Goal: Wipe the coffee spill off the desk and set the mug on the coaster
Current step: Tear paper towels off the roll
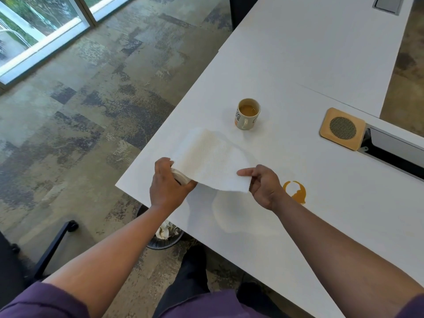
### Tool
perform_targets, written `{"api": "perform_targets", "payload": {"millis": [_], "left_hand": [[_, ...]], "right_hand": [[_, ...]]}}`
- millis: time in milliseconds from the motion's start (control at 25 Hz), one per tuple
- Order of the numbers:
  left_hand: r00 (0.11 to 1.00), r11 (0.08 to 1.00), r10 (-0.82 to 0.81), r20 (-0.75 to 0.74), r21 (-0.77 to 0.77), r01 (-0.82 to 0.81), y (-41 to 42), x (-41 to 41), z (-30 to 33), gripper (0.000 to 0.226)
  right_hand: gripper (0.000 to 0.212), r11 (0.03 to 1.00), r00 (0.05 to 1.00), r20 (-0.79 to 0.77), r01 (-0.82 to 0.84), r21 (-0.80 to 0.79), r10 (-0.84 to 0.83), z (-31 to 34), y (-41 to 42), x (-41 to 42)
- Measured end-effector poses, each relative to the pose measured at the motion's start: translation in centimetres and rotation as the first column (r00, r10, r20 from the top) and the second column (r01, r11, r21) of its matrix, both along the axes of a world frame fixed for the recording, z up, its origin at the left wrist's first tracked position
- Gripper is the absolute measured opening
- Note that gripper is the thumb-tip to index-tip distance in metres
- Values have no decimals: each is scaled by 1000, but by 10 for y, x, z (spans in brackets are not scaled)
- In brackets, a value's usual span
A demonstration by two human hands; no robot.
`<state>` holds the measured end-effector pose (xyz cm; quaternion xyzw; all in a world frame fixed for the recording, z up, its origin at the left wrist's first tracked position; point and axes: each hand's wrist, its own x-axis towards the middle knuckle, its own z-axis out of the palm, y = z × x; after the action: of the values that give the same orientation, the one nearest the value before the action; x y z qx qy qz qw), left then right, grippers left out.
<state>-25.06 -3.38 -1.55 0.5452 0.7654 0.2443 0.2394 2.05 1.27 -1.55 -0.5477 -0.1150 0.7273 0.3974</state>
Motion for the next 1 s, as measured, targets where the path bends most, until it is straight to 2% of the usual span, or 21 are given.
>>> {"api": "perform_targets", "payload": {"millis": [80, 200, 240, 400, 560, 640, 720, 840, 920, 1000], "left_hand": [[999, 998, -34, -35, -59, 32, -3, 1, -1, 92], [980, 980, -141, -143, -163, 117, -8, 4, -3, 112], [967, 972, -175, -184, -190, 140, -8, 6, -4, 116], [930, 936, -282, -234, -279, 213, -9, 13, -11, 117], [854, 869, -433, -288, -385, 310, -5, 15, -12, 119], [798, 848, -495, -344, -391, 357, 1, 17, -8, 118], [747, 839, -534, -396, -353, 413, 12, 20, -1, 108], [709, 801, -599, -372, -286, 527, 38, 23, 7, 68], [693, 783, -617, -374, -198, 590, 58, 23, 6, 40], [729, 798, -592, -343, -123, 590, 77, 24, 6, 27]], "right_hand": [[24, 999, 999, 50, 0, -46, 3, -4, 2, 1], [13, 996, 944, 319, -77, -34, 83, -17, 2, 2], [14, 997, 928, 363, -81, -17, 81, -19, 2, 2], [42, 994, 925, 365, -111, 6, 101, -22, 2, 6], [46, 983, 876, 452, -183, -11, 168, -27, 6, 15], [42, 983, 858, 485, -185, -16, 169, -31, 7, 20], [28, 988, 857, 496, -153, -10, 138, -34, 9, 25], [8, 996, 868, 492, -92, 22, 70, -41, 10, 34], [10, 998, 852, 522, -62, 31, 37, -44, 13, 38], [22, 999, 837, 547, -43, 31, 19, -45, 16, 43]]}}
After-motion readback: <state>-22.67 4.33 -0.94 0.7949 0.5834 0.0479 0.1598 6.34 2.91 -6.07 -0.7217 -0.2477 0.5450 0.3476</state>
